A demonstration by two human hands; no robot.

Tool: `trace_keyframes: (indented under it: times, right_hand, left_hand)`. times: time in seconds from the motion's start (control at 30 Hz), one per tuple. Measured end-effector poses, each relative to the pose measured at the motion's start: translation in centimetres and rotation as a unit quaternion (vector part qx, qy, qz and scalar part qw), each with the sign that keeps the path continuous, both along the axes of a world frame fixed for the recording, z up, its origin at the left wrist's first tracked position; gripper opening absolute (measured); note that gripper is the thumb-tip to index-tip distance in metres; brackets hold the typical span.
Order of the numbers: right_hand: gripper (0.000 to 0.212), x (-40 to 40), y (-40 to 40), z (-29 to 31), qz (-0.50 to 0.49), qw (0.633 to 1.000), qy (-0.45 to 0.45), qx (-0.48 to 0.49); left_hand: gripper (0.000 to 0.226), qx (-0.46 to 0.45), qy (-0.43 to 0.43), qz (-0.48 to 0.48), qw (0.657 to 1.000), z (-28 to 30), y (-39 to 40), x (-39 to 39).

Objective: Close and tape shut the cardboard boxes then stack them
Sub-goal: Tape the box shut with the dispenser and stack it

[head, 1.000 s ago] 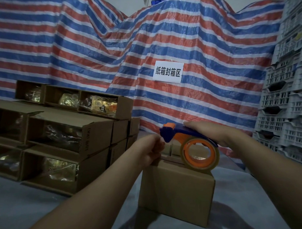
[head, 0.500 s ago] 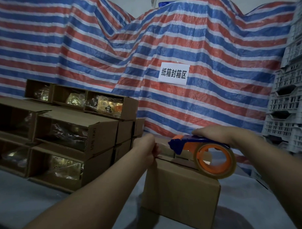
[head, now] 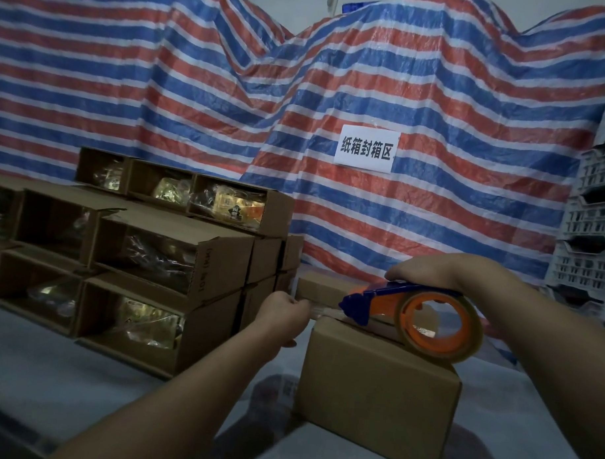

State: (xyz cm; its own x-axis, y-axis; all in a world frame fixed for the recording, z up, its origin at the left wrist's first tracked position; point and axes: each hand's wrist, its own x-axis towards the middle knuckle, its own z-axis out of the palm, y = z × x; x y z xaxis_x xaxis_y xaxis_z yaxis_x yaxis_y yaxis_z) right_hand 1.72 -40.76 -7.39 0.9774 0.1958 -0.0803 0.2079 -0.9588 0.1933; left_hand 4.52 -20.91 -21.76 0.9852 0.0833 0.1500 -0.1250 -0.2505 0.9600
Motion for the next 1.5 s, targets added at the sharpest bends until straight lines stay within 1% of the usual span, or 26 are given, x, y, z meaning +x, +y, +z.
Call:
trace_keyframes:
  times: [0.13, 0.2, 0.23, 0.3, 0.37, 0.4, 0.5, 0.6, 0.7, 0.77, 0.83, 0.87, 0.9, 0.97, 1.03, 1.1, 1.23, 1.33, 1.43, 1.5]
  right_hand:
    - [0.002, 0.0, 0.6, -0.1, 0.003, 0.999, 0.007, -0.032]
    - [0.008, -0.1, 0.8, 0.0, 0.007, 0.999, 0.007, -0.044]
    - [0.009, -0.2, 0.8, 0.1, 0.007, 0.999, 0.007, -0.047]
    - [0.004, -0.3, 0.9, 0.1, 0.010, 0.999, 0.005, -0.052]
    - [0.002, -0.4, 0.9, 0.1, 0.013, 0.998, 0.003, -0.062]
    - [0.004, -0.5, 1.0, 0.1, 0.012, 0.998, 0.003, -0.065]
    - [0.020, -0.5, 1.1, 0.0, 0.011, 0.997, 0.002, -0.071]
    - [0.024, -0.5, 1.1, 0.0, 0.008, 0.997, -0.001, -0.071]
    - [0.023, -0.3, 0.9, 0.0, -0.003, 0.999, -0.003, -0.040]
    - [0.022, -0.1, 0.8, -0.1, -0.009, 1.000, 0.002, -0.016]
    - [0.022, 0.1, 0.9, -0.1, -0.010, 1.000, 0.006, -0.023]
    - [0.023, 0.1, 0.9, -0.1, -0.010, 0.999, 0.007, -0.029]
    - [0.023, 0.1, 0.9, -0.1, -0.008, 0.999, 0.006, -0.041]
    - [0.023, 0.1, 1.0, 0.0, -0.003, 0.999, 0.006, -0.052]
    - [0.021, 0.3, 0.9, -0.1, -0.004, 0.999, 0.011, -0.036]
    - [0.019, 0.4, 0.8, -0.2, -0.004, 1.000, 0.012, -0.027]
    - [0.022, 0.3, 0.7, -0.2, 0.011, 0.998, 0.006, -0.055]
    - [0.023, 0.2, 0.7, -0.2, 0.006, 0.999, 0.006, -0.049]
    - [0.019, 0.4, 0.6, -0.2, 0.010, 0.999, 0.001, -0.050]
    - [0.014, 0.6, 0.5, -0.3, 0.001, 1.000, 0.006, -0.012]
  left_hand:
    - [0.021, -0.016, 0.008, -0.012, 1.000, -0.7, 0.1, -0.1]
    - [0.021, -0.024, 0.017, -0.023, 0.999, -1.0, 0.0, -0.2]
    - [0.019, -0.028, 0.025, -0.029, 0.999, -1.2, 0.0, -0.3]
    - [0.017, -0.037, 0.051, -0.038, 0.997, -1.3, -0.3, -0.5]
    - [0.021, -0.045, 0.084, -0.045, 0.994, -1.3, -0.7, -0.7]
    - [0.023, -0.049, 0.100, -0.049, 0.993, -1.2, -0.8, -0.8]
    - [0.024, -0.063, 0.129, -0.077, 0.987, -1.3, -0.8, -1.0]
    - [0.021, -0.068, 0.138, -0.112, 0.982, -1.4, -0.6, -1.1]
    - [0.026, -0.032, 0.147, -0.128, 0.980, -1.5, -0.4, -0.9]
    - [0.038, -0.010, 0.165, -0.133, 0.977, -1.9, -0.1, -0.9]
    - [0.049, 0.004, 0.179, -0.120, 0.976, -2.4, 0.2, -0.7]
    - [0.048, 0.017, 0.173, -0.105, 0.979, -2.5, 0.3, -0.6]
    - [0.044, 0.022, 0.156, -0.089, 0.984, -2.6, 0.3, -0.4]
    - [0.033, 0.001, 0.091, -0.068, 0.994, -2.3, 0.3, 0.1]
    - [0.033, -0.012, 0.023, -0.056, 0.998, -1.4, 0.4, 0.5]
    - [0.034, -0.007, 0.006, -0.075, 0.997, -0.4, 0.5, 0.4]
    - [0.041, 0.065, 0.084, -0.166, 0.980, 0.5, -0.1, -0.6]
    - [0.041, 0.079, 0.130, -0.210, 0.966, 0.6, 0.1, -0.7]
    - [0.045, 0.107, 0.147, -0.230, 0.956, 1.0, 0.4, -0.7]
    - [0.043, 0.131, 0.140, -0.229, 0.954, 1.2, 0.3, -0.7]
